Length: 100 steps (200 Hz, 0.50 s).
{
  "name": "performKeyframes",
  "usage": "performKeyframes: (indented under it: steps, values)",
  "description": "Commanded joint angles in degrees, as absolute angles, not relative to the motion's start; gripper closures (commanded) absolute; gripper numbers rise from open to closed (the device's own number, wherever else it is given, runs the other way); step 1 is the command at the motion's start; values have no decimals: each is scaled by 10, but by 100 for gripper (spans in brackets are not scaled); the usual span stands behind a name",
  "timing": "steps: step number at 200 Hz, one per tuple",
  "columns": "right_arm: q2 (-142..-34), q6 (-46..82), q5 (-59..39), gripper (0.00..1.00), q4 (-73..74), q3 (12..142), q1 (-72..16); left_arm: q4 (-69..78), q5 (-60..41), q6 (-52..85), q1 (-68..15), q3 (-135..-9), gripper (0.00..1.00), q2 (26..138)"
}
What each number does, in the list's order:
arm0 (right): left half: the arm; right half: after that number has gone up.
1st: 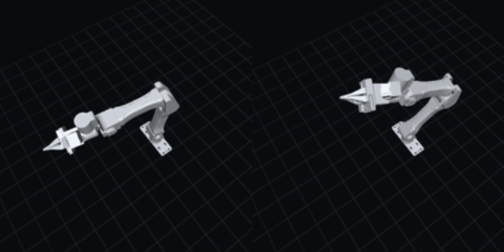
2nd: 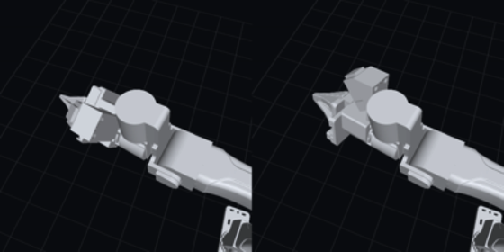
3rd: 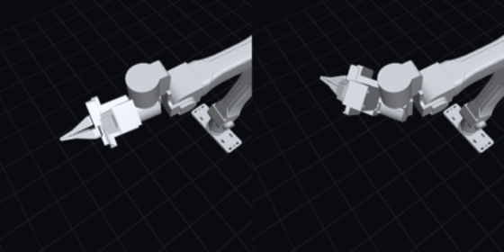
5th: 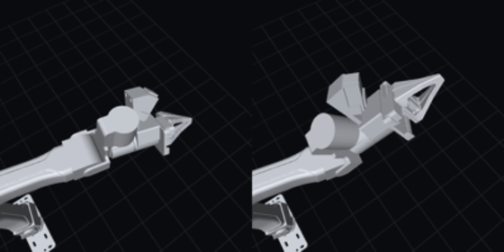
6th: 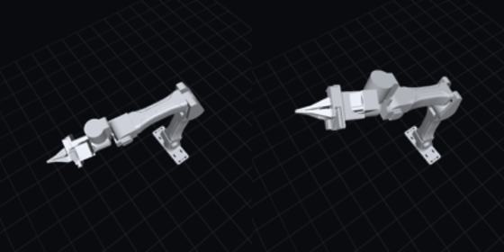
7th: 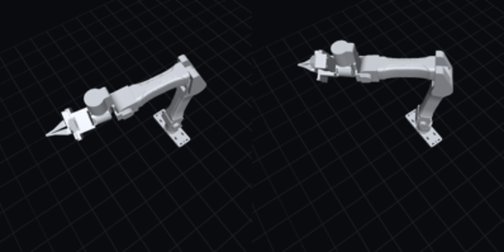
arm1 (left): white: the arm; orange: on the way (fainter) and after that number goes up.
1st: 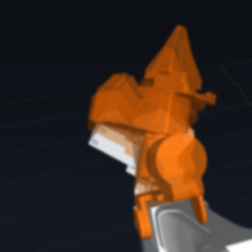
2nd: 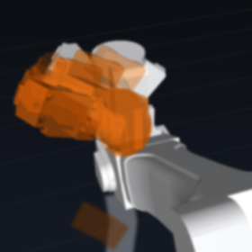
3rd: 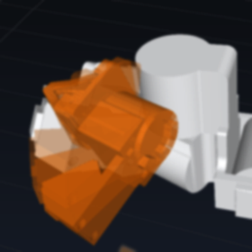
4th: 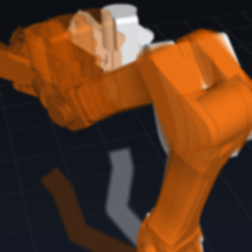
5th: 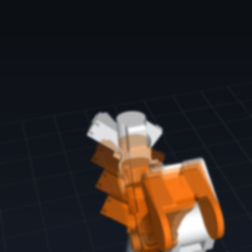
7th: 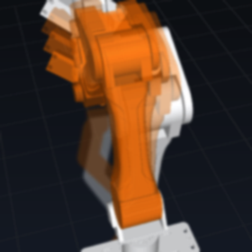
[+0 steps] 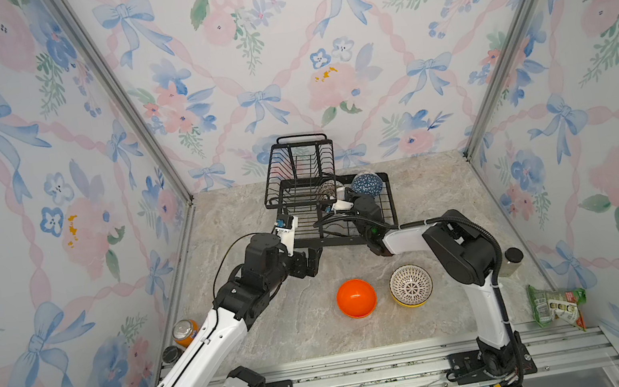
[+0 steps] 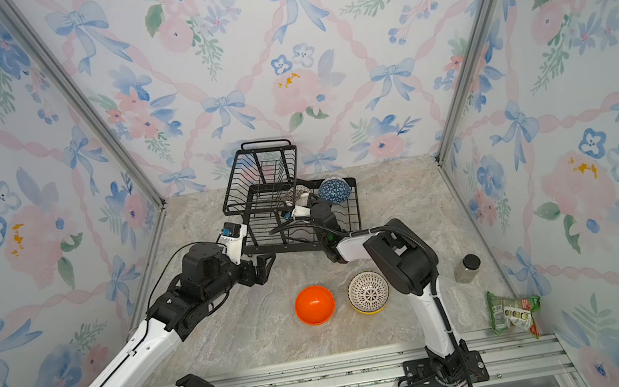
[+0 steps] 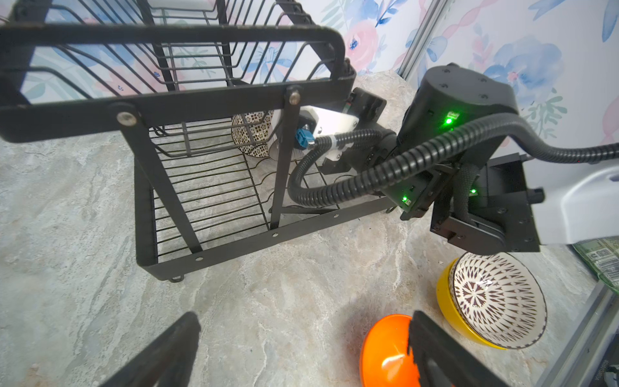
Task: Load the bowls into the dish rack
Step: 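Open the right gripper to release the pink-striped bowl in the rack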
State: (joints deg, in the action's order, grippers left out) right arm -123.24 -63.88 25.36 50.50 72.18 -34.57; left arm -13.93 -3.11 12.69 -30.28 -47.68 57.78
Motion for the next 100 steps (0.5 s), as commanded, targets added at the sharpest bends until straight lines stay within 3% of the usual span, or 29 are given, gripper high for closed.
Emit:
performKeyframes:
  steps: [1, 100]
  values:
    - [-1249, -619, 263, 100, 559, 751, -345, -152, -43, 127, -298, -483, 2, 584]
    - [-1292, -582, 251, 100, 553, 784, -361, -157, -51, 122, -296, -488, 2, 597]
